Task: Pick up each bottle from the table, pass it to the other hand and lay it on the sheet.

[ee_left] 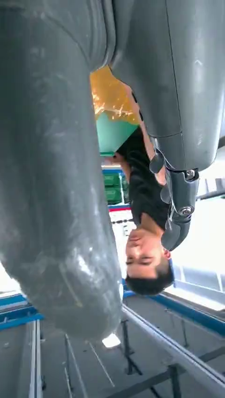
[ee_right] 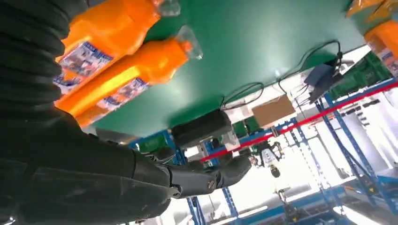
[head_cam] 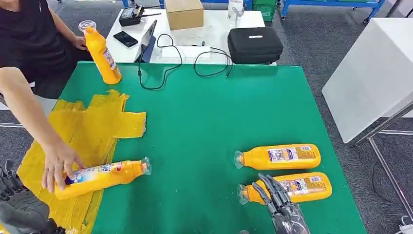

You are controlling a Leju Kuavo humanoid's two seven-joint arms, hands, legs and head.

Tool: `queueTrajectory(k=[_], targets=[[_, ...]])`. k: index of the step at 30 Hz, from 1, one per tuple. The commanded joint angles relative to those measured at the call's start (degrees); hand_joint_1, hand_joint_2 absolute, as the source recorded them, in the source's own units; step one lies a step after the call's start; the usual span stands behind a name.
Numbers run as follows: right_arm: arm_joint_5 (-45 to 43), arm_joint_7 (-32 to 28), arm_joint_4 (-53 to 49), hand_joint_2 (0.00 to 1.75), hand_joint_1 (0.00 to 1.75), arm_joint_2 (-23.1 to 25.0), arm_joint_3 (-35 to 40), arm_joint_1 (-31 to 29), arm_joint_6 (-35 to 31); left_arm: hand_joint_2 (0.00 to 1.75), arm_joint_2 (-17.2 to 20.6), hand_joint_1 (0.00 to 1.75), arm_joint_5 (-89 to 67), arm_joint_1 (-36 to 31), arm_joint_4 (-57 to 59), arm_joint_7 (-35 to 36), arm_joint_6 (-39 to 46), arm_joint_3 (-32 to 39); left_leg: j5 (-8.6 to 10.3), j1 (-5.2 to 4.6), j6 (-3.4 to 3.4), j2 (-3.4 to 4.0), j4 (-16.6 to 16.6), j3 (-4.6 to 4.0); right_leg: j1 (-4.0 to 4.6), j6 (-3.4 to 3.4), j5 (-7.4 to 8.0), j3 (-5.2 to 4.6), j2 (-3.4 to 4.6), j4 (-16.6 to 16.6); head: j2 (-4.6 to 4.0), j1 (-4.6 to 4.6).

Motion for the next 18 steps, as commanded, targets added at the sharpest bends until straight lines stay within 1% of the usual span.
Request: queueTrajectory(k=[1, 3, 4, 5, 6, 7, 8, 9, 10, 12, 13, 14, 15, 16, 17, 18], targets=[[1.14, 5.4, -9.64, 1.75, 0.0, -4.62, -7.33, 7.87, -2.46, 0.0, -2.22, 0.0, 1.36, 0.5, 0.29, 0.33, -1.43, 3.87, -0.05, -0.02, -0.11, 0.06, 0.04, 0.08, 0.0, -0.01, -0.07, 0.1, -0.02, 0.05, 0.0, 0.0], [0.5, 6.15, -12.32, 1.75, 0.0, -5.45, -10.96, 11.11, -3.58, 0.0, -2.73, 0.0, 1.16, 0.43, 0.37, 0.33, -2.48, 4.88, -0.07, -0.07, -0.1, -0.04, 0.09, 0.07, -0.04, 0.0, -0.15, 0.09, -0.12, 0.14, 0.0, -0.02], [-0.15, 6.21, -12.7, 1.75, 0.0, -5.41, -11.66, 11.52, -3.93, 0.0, -2.85, 0.0, 1.16, 0.45, 0.49, 0.33, -2.76, 4.99, -0.09, -0.07, -0.1, -0.11, 0.09, 0.14, -0.04, 0.01, -0.18, 0.13, -0.19, 0.12, 0.0, 0.0], [-1.87, 4.89, -13.11, 1.75, 0.0, -5.23, -14.22, 12.71, -4.05, 0.0, -3.12, 0.0, 0.52, 0.31, 0.56, 0.33, -3.2, 5.17, -0.07, -0.02, -0.09, -0.09, 0.08, 0.18, 0.0, 0.0, -0.14, -0.1, -0.14, 0.08, 0.0, 0.02], [-2.68, 4.63, -13.25, 1.75, 0.0, -5.17, -15.5, 13.21, -4.09, 0.0, -3.22, 0.0, 0.33, 0.22, 0.71, 0.33, -3.43, 5.14, -0.11, -0.03, -0.12, -0.05, 0.1, 0.21, -0.01, 0.0, -0.18, -0.11, -0.11, 0.09, 0.0, -0.02], [-3.1, 4.29, -13.23, 1.75, 0.0, -4.53, -17.05, 13.82, -3.98, 0.0, -3.34, 0.0, 0.14, 0.22, 0.8, 0.33, -3.69, 5.06, -0.05, -0.05, -0.1, -0.04, 0.04, 0.11, -0.03, 0.0, -0.11, -0.2, -0.06, 0.05, 0.0, 0.02], [-4.72, 2.67, -13.45, 1.75, 0.0, -3.72, -19.75, 14.92, -2.85, 0.0, -3.33, 0.0, -0.18, 0.07, 0.89, 0.33, -3.56, 4.86, -0.03, -0.04, -0.09, -0.02, 0.02, -0.02, -0.02, 0.0, -0.07, -0.08, -0.04, 0.03, 0.0, 0.0], [-5.77, 0.7, -13.43, 1.75, 0.0, -1.64, -23.6, 16.08, -1.31, 0.0, -3.06, 0.0, -0.23, -0.02, 0.91, 0.33, -3.32, 4.57, -0.07, -0.04, -0.12, 0.05, 0.02, 0.04, -0.02, 0.01, -0.09, 0.23, -0.01, 0.01, 0.0, 0.0], [-7.75, -0.29, -13.44, 1.75, 0.0, -1.09, -26.27, 16.83, -0.4, 0.0, -3.06, 0.0, -0.19, -0.18, 1.09, 0.33, -3.59, 4.58, -0.06, -0.06, -0.1, -0.03, 0.02, 0.08, -0.04, 0.01, -0.1, 0.28, -0.08, 0.01, 0.0, 0.0], [-10.5, -3.02, -12.85, 1.75, 0.0, 1.95, -33.54, 18.66, 3.2, 0.0, -2.69, 0.0, -0.03, -0.33, 1.38, 0.33, -3.52, 4.27, -0.05, -0.05, -0.13, -0.1, 0.04, 0.11, -0.02, -0.01, -0.11, 0.3, -0.16, 0.02, 0.0, 0.0], [-11.76, -4.99, -12.65, 1.75, 0.0, 4.09, -37.74, 19.2, 6.49, 0.0, -2.68, 0.0, 0.02, -0.41, 1.5, 0.33, -3.78, 4.3, -0.01, -0.06, -0.11, -0.18, 0.01, 0.08, -0.04, -0.01, -0.1, 0.27, -0.22, 0.02, 0.0, 0.0], [-13.06, -8.97, -12.56, 1.75, 0.0, 7.98, -44.02, 19.4, 11.77, 0.0, -2.53, 0.0, -0.1, -0.7, 1.86, 0.33, -3.52, 4.07, -0.01, -0.08, -0.08, -0.16, -0.01, 0.16, -0.05, 0.0, -0.09, 0.02, -0.18, 0.0, 0.0, 0.0], [-14.7, -13.09, -11.78, 1.75, 0.0, 12.19, -50.07, 18.18, 17.31, 0.0, -2.45, 0.0, 0.18, -1.05, 2.42, 0.33, -3.73, 4.14, -0.04, -0.03, -0.15, -0.26, 0.04, 0.22, 0.0, -0.03, -0.15, -0.07, -0.32, 0.02, 0.0, 0.02], [-13.46, -18.74, -11.69, 1.75, 0.0, 19.13, -58.02, 14.88, 26.33, 0.0, -2.39, 0.0, 0.22, -1.23, 2.65, 0.33, -3.95, 4.13, -0.02, -0.05, -0.14, -0.26, -0.04, 0.17, -0.02, -0.03, -0.11, -0.16, -0.3, -0.04, 0.0, -0.02], [-13.1, -19.42, -11.29, 1.75, 0.0, 19.72, -59.79, 14.46, 27.35, 0.0, -2.41, 0.0, 0.23, -1.39, 2.79, 0.33, -4.06, 4.21, 0.01, -0.06, -0.09, -0.15, -0.07, 0.08, -0.02, -0.01, -0.03, -0.3, -0.15, -0.07, 0.0, -0.02], [-10.67, -27.14, -10.79, 1.75, 0.0, 26.86, -70.72, 8.04, 38.9, 0.0, -2.33, 0.0, 0.31, -1.79, 3.28, 0.33, -4.4, 4.23, 0.0, -0.01, -0.16, -0.17, -0.1, 0.18, 0.02, -0.04, -0.05, -0.17, -0.22, -0.12, 0.0, 0.04]])
